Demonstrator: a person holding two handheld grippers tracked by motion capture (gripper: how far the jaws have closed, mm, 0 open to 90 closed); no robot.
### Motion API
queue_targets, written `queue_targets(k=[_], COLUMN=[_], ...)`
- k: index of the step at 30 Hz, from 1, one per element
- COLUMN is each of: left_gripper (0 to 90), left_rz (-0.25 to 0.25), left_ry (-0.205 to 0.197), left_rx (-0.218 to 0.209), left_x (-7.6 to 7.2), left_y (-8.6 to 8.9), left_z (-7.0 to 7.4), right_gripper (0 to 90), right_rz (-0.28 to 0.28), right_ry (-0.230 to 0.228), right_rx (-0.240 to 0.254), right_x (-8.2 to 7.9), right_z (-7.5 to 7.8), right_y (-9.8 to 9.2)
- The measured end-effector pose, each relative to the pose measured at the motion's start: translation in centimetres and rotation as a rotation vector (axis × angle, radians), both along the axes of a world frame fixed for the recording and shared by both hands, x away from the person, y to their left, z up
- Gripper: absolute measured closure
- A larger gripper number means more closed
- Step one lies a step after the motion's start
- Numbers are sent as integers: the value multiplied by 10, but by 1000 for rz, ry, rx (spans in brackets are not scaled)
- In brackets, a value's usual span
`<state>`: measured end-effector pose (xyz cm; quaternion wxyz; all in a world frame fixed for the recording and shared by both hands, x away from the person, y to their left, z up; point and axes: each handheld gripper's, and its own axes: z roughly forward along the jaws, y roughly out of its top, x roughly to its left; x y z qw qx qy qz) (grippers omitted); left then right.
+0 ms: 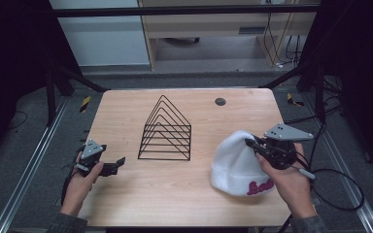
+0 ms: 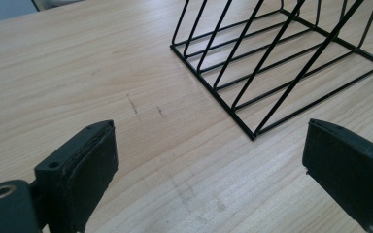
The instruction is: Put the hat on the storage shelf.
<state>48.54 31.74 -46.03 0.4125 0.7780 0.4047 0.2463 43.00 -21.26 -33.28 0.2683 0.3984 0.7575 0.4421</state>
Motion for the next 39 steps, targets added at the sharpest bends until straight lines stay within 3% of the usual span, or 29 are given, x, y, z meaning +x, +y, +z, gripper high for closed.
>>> queue_targets(k=[7,13,18,24,30,39], left_gripper=[56,56,56,55,55,78], left_rz=[-8,-24,-75,-147,-199,-228], left_ry=[-30,-53,-96,-117,-150,-191], left_rx=[-9,41,70,112,119,81], left_x=[4,13,15,18,18,16], left_y=[-5,-16,-33,-61,-81,-99], left_z=[21,54,89,116,132,148], right_gripper=[835,835,835,835,835,835], right_rz=[-1,-4,-19,-14,5,48], right_ry=[-45,-71,-97,-107,-134,-186], right_rx=[15,40,41,66,76,111], right_x=[9,24,35,48,62,70], right_z=[27,51,72,95,116,139], right_y=[8,12,19,30,46,70])
